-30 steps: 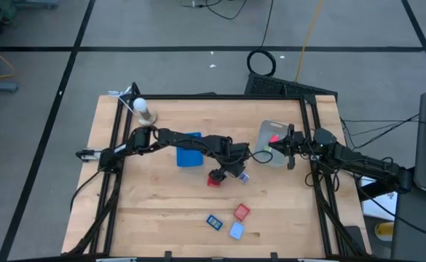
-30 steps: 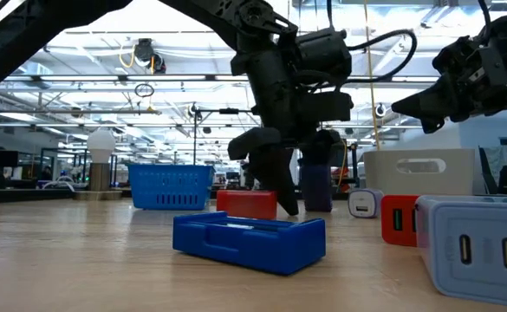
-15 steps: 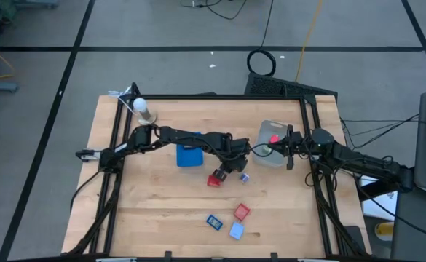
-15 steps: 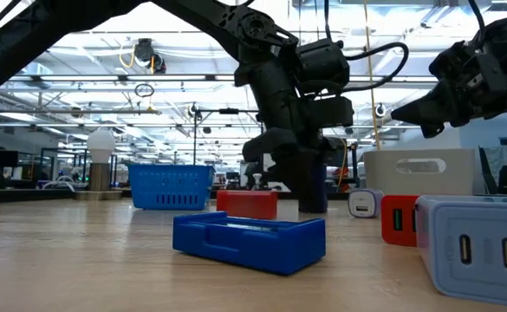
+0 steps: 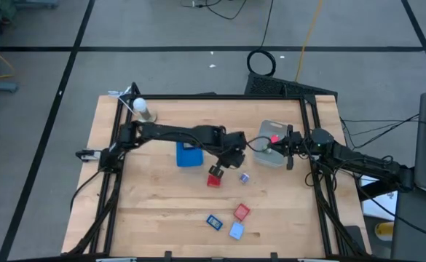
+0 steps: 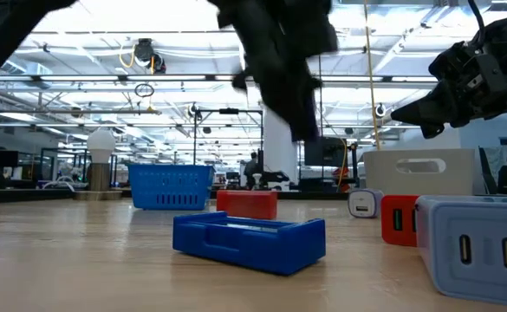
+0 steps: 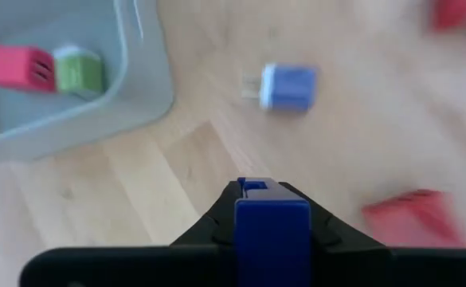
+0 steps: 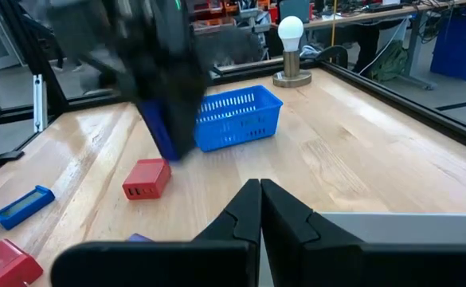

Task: Pick & Place Office items
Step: Put the purple digital clock into the blue bin

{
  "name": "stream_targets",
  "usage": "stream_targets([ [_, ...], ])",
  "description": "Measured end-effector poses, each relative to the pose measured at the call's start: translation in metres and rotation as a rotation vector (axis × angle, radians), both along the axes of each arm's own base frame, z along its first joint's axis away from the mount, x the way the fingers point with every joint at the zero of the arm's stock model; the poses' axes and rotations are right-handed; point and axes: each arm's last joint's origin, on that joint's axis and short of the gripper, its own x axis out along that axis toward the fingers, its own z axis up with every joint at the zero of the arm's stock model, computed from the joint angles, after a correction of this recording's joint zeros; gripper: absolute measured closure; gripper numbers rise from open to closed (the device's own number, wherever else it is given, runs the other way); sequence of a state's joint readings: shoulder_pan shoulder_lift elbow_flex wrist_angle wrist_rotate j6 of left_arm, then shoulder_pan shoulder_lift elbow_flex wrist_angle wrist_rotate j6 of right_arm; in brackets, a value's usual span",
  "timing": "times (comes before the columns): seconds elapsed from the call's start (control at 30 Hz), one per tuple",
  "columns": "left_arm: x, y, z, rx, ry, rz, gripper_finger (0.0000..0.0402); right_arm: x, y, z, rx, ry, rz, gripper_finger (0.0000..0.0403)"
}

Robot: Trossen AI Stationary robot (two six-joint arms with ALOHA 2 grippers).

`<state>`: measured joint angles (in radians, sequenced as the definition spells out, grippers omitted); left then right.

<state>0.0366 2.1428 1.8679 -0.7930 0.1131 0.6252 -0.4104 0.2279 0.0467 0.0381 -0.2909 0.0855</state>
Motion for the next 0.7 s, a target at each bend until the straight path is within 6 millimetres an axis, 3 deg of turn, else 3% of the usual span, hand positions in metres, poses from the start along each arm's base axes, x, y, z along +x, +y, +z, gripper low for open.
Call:
stream_targets([
  [0.2, -0.042, -0.002, 0.087, -0.056, -0.162, -0.026, 0.0353, 0.000, 0.000, 0.000, 0.000, -0.001, 0.001, 0.0403],
  [0.4, -0.105, 0.005, 0.138, -0.063, -0.302, 0.014, 0.0353, 0.000, 0.000, 0.000, 0.001, 0.001, 0.002, 0.0403],
  [0.53, -0.156, 0.011, 0.144, -0.083, -0.388, 0.073, 0.0353, 0.000, 0.000, 0.000, 0.002, 0.002, 0.002, 0.0403],
  [0.7, -0.216, 0.014, 0.114, -0.135, -0.517, 0.158, 0.0353, 0.000, 0.000, 0.000, 0.005, 0.002, 0.001, 0.0403],
])
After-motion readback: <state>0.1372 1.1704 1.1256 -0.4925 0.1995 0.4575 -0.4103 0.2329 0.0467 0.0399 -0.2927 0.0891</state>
